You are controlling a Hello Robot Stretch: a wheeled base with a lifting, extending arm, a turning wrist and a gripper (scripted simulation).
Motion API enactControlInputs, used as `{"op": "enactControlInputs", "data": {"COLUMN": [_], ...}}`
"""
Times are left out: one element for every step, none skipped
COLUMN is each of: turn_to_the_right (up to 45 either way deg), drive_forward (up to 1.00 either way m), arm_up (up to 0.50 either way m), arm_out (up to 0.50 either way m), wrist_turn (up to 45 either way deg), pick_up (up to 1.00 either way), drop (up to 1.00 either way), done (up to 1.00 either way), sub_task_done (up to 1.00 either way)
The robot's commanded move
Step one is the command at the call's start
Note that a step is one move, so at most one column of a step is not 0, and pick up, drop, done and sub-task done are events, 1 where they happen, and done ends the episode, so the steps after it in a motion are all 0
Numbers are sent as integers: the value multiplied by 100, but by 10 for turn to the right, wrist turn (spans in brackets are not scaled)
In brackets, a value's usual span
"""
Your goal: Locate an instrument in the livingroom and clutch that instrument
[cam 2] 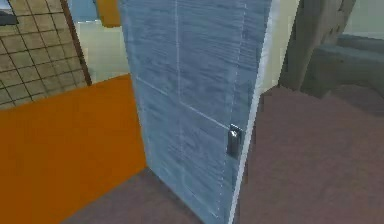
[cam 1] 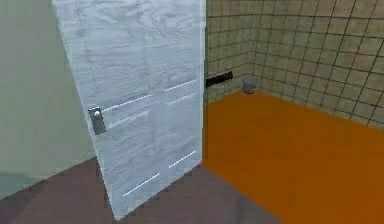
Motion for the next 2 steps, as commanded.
{"op": "enactControlInputs", "data": {"turn_to_the_right": [450, 0], "drive_forward": [0, 100], "arm_up": [0, 0], "arm_out": [0, 0], "wrist_turn": [0, 0], "pick_up": [0, 0], "drop": [0, 0], "done": [0, 0], "sub_task_done": [0, 0]}}
